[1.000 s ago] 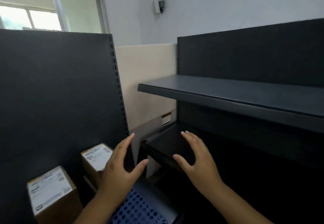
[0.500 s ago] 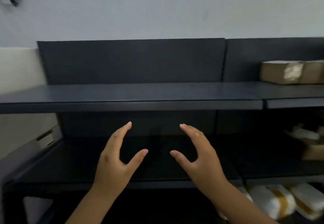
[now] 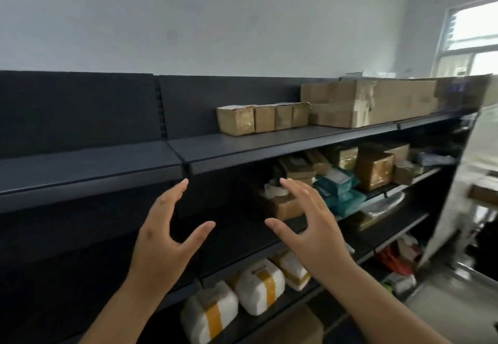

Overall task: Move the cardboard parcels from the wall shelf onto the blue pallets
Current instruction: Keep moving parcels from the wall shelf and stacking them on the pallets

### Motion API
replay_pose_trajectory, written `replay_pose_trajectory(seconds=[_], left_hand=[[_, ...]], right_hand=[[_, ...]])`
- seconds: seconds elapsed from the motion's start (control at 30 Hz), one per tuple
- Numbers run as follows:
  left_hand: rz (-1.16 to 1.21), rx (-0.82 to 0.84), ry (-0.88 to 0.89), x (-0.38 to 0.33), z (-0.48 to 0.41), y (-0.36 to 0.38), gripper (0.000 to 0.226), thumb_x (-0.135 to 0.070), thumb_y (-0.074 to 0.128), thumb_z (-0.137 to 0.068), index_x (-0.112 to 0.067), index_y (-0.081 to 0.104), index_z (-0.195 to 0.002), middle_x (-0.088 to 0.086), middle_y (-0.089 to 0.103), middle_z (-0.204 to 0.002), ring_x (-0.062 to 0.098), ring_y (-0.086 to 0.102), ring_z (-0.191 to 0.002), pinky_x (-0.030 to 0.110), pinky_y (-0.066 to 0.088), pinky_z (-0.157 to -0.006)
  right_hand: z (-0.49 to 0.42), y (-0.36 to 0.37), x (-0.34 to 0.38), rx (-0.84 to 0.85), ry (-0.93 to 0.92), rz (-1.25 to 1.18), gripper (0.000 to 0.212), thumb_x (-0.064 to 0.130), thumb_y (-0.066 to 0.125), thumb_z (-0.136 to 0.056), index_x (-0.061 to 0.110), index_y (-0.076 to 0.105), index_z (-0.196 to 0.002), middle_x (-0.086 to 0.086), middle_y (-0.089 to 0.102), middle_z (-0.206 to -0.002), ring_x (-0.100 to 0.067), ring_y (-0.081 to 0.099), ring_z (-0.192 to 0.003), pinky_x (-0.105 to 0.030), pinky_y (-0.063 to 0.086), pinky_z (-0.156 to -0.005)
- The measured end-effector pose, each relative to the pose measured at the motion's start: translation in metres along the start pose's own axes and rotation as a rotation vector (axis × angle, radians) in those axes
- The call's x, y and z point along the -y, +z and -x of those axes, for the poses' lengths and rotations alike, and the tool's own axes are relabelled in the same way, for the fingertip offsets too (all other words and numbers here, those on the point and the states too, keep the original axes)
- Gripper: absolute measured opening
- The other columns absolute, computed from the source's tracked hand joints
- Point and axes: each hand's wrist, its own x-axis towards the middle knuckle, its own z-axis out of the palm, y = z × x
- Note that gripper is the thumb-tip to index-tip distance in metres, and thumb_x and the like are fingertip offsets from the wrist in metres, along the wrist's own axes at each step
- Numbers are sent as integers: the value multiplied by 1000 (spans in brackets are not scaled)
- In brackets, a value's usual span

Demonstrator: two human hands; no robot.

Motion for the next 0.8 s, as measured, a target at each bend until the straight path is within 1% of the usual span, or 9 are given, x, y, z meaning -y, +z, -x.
replay_pose_trajectory(seconds=[0.03, 0.17, 0.27, 0.33, 0.4, 0.5, 0.63, 0.73, 0.8], left_hand=[[-4, 1, 13, -10, -7, 18, 78, -51, 68, -75, -36, 36, -144, -17, 47, -140, -3, 42, -130, 23, 35, -103], [-26, -12, 70, -47, -37, 82, 80, -52, 67, -75, -35, 34, -146, -12, 46, -141, 3, 44, -129, 27, 35, -102], [-64, -32, 93, -67, -59, 120, 79, -51, 67, -77, -32, 35, -147, -8, 47, -142, 7, 45, -130, 27, 36, -101], [-105, -42, 98, -73, -71, 140, 79, -51, 67, -78, -29, 35, -147, -6, 47, -142, 11, 45, -131, 29, 37, -100], [-160, -45, 114, -75, -82, 156, 79, -50, 67, -79, -27, 35, -147, -4, 47, -143, 13, 45, -131, 31, 38, -98], [-202, -55, 129, -69, -102, 177, 79, -50, 67, -79, -25, 36, -147, -3, 47, -143, 14, 46, -130, 31, 39, -97], [-238, -94, 153, -53, -132, 200, 78, -50, 67, -79, -22, 38, -146, -2, 47, -142, 15, 47, -130, 32, 40, -97], [-278, -143, 172, -42, -159, 215, 77, -49, 67, -79, -21, 39, -146, 0, 48, -142, 16, 47, -129, 32, 42, -94], [-310, -170, 187, -37, -179, 223, 77, -50, 67, -80, -20, 40, -145, 0, 49, -141, 16, 48, -127, 32, 43, -92]], right_hand=[[-4, -16, -16, -10, -2, 21, 68, 58, 60, -81, 45, 33, -141, 24, 34, -144, 11, 26, -133, -7, 20, -103], [-23, -74, -70, -24, 2, 48, 67, 53, 63, -83, 47, 31, -141, 26, 30, -140, 7, 26, -132, -17, 25, -105], [-39, -103, -104, -42, 1, 66, 67, 51, 64, -83, 43, 32, -142, 21, 34, -143, 2, 31, -132, -22, 30, -106], [-50, -114, -126, -46, 9, 77, 68, 50, 64, -84, 42, 32, -142, 18, 36, -145, 0, 32, -132, -22, 31, -104], [-63, -119, -148, -46, 14, 70, 67, 49, 65, -84, 42, 32, -142, 17, 36, -144, 1, 33, -130, -21, 30, -100], [-85, -117, -176, -56, 11, 62, 67, 48, 65, -83, 42, 33, -142, 18, 36, -143, 2, 33, -129, -21, 30, -100], [-122, -102, -208, -56, -35, 79, 67, 49, 64, -84, 40, 33, -143, 23, 35, -140, 9, 28, -126, -13, 24, -98], [-156, -94, -227, -74, -70, 95, 68, 50, 64, -84, 37, 33, -143, 21, 35, -140, 8, 28, -126, -17, 26, -99], [-181, -92, -238, -84, -89, 122, 67, 50, 63, -85, 36, 34, -143, 18, 37, -142, 8, 28, -125, -15, 25, -99]])
